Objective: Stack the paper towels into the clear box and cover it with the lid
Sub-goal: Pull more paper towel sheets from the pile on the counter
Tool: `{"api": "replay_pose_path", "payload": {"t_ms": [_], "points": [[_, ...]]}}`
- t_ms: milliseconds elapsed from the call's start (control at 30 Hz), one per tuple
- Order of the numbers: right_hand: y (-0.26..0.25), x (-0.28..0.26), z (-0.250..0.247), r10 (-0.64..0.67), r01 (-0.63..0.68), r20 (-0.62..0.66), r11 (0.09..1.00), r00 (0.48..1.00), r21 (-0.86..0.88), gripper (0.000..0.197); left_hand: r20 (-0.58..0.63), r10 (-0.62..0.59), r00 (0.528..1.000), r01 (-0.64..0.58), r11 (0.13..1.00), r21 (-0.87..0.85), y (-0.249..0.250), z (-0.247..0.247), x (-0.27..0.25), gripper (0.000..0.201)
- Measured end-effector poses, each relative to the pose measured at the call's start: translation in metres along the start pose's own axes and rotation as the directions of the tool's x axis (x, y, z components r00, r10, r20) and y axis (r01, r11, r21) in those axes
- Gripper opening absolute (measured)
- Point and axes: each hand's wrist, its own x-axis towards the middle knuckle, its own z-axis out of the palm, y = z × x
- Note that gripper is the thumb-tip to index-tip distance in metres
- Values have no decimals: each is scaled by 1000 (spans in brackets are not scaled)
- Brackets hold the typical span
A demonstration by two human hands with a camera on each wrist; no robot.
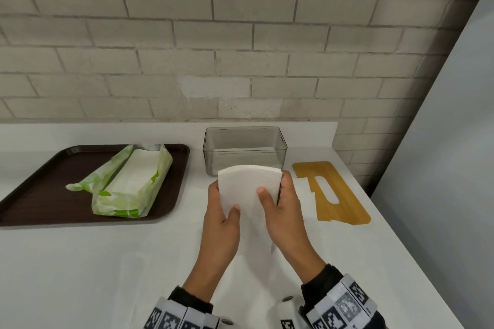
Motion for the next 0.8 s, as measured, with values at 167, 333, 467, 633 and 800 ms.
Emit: {"api": "replay_pose_path", "payload": {"t_ms": [167, 333, 467, 633, 800], "points": [[-5, 6, -6, -76, 79, -23, 981, 997, 179, 32, -20, 10, 1000, -12, 996, -88, 2, 2, 5, 42], [21, 6, -3, 134, -131, 89, 991, 987, -35, 41, -19, -161, 987, 162, 985, 61, -22, 4, 7, 39], [29, 7, -7, 301, -285, 142, 951, 943, -123, 40, -60, -168, 984, 170, 985, 37, -24, 3, 13, 28], [23, 7, -8, 317, -297, 197, 947, 928, -124, 37, -86, -110, 990, 109, 994, -13, -12, 3, 21, 32], [-4, 25, -17, 101, -107, 111, 993, 989, 41, 34, -48, 116, 992, -122, 983, -136, 15, 2, 29, 41]]}}
